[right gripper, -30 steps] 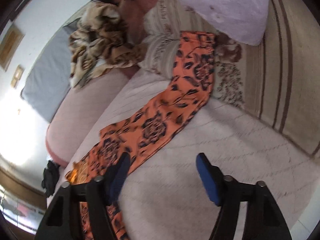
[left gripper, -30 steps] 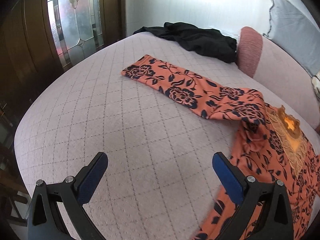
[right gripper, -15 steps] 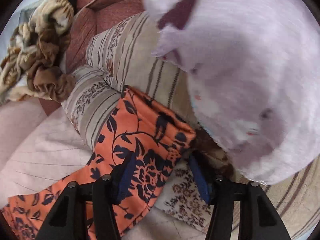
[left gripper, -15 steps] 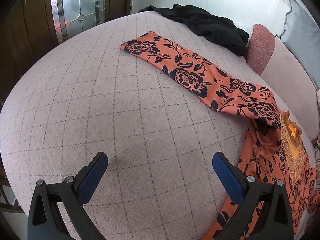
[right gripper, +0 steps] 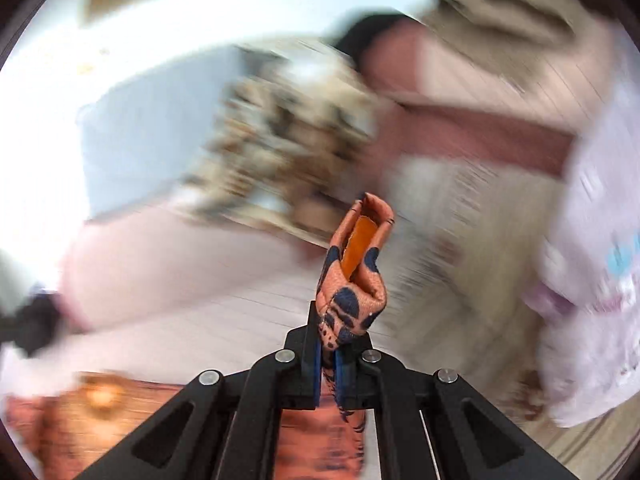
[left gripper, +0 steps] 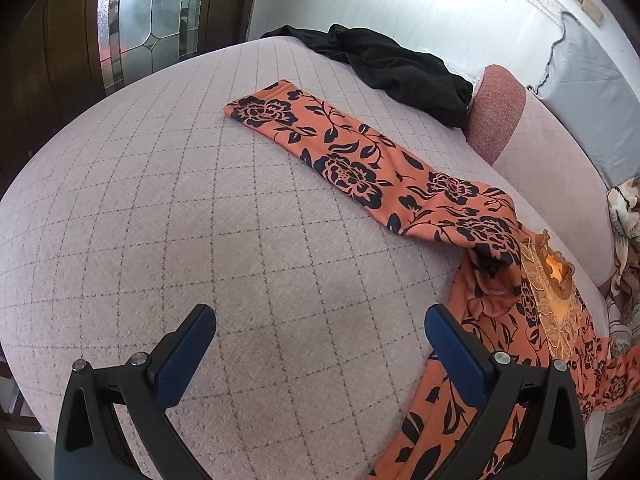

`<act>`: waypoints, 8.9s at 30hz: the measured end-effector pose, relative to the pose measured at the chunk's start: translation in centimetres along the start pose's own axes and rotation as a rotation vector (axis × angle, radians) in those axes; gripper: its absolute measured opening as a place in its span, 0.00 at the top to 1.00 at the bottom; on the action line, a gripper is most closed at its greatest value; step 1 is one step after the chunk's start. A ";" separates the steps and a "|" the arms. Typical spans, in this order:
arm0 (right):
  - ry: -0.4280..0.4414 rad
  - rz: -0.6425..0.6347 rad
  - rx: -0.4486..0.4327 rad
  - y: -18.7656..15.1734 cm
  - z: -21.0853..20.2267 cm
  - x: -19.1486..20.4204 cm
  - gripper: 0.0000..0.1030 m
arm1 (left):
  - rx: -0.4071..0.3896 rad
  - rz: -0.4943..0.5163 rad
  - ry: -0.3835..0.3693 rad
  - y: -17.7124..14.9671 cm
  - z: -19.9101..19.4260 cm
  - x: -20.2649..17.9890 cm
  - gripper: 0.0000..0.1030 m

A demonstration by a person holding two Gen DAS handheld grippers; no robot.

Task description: Fold small clothes

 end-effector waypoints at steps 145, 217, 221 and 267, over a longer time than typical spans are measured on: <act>0.077 -0.459 0.200 -14.6 3.1 19.6 0.89 | 0.145 0.151 -0.234 1.2 8.4 -9.9 0.44; 0.371 0.035 0.823 -37.5 -14.8 -1.2 0.15 | 0.216 0.234 -0.114 -16.1 -9.2 2.0 0.28; 0.366 0.036 0.820 -37.5 -14.8 -1.3 0.19 | 0.276 0.273 -0.073 -17.1 -8.1 2.3 0.32; 0.397 0.093 0.776 -34.4 -14.5 -3.1 0.95 | 0.269 0.269 -0.125 -14.9 -8.6 -0.1 0.89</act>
Point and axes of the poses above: each gripper's, at about its wrist camera, not at the fingertips, and z roughly the way its jaws point, x to its left, y to its top, the point moved 7 cm from there along z, roughly the way its jaws point, and after that the axes turned 8 degrees about -y, right-handed, at the moved point
